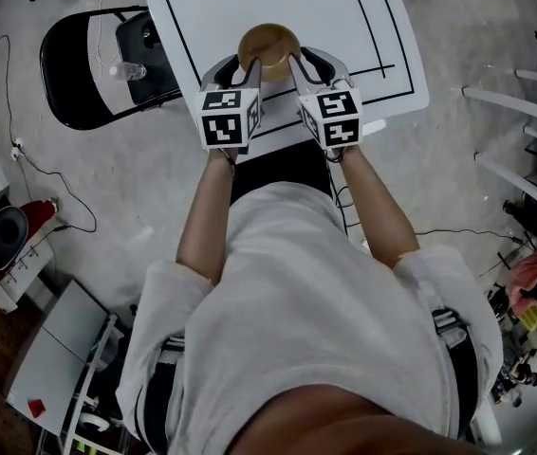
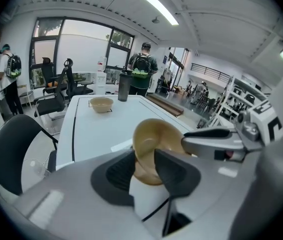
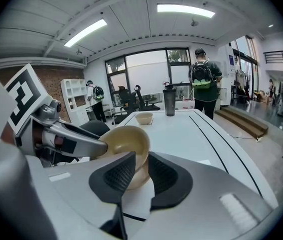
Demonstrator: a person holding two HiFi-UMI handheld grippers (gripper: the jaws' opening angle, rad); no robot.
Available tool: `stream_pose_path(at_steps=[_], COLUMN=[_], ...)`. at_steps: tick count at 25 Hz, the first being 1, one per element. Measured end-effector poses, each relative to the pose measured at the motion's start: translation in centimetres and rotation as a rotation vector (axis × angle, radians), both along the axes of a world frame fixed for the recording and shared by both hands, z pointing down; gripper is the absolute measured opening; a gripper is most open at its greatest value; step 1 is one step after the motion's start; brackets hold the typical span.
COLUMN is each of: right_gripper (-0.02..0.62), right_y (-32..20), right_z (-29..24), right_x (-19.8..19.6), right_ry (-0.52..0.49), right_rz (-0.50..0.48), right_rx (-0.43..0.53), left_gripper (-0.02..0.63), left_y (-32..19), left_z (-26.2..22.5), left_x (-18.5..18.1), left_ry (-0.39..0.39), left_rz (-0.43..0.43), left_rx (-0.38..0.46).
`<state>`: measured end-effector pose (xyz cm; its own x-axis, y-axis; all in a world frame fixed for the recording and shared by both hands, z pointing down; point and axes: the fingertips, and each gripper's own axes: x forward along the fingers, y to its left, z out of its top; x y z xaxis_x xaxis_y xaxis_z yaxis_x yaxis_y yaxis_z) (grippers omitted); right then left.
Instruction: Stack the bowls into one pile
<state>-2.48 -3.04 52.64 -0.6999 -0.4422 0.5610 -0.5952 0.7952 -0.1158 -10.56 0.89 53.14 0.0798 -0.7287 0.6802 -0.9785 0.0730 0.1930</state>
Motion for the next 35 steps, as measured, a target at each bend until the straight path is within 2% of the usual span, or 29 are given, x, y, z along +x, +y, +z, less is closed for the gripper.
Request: stream_pose_path(at_steps=[11, 23, 28, 29, 32, 35], right_gripper=[0.080, 0.086, 0.067, 0.052, 0.003, 0.000], right_y=[-0.2, -0.6, -1.8, -2.0, -2.4, -2.3], right_z=[2.6, 3.3, 0.3, -0.8, -4.6, -8.8], right_x=[0.0, 0.5, 0.5, 0.3, -0.4, -1.0], right_ry=[0.047, 0.094, 0.079, 0.069, 0.027, -0.016], right_rz=[-0.038, -0.056, -0.045, -0.038, -0.019, -0.010], right_rx=[-0.046, -0.053, 0.014, 0.038, 0.117, 0.186], left_gripper=[0.121, 0.138, 0.136, 0.124, 0.020, 0.003], left_y=[0.0, 0.4, 0.4, 0.4, 0.5, 0.7], left_z=[2.9, 4.3, 1.9, 0.9, -2.9, -7.1], left_x=[-0.2, -0.3, -1.6, -2.0, -3.5, -4.9], left_ry=[-0.044, -0.040, -0.037, -0.039, -0.062, -0.080], left_rz=[0.008, -0.017, -0.058, -0.067, -0.093, -0.113], left_rx=[-0.085, -0.124, -0.063, -0.039, 0.055, 0.149])
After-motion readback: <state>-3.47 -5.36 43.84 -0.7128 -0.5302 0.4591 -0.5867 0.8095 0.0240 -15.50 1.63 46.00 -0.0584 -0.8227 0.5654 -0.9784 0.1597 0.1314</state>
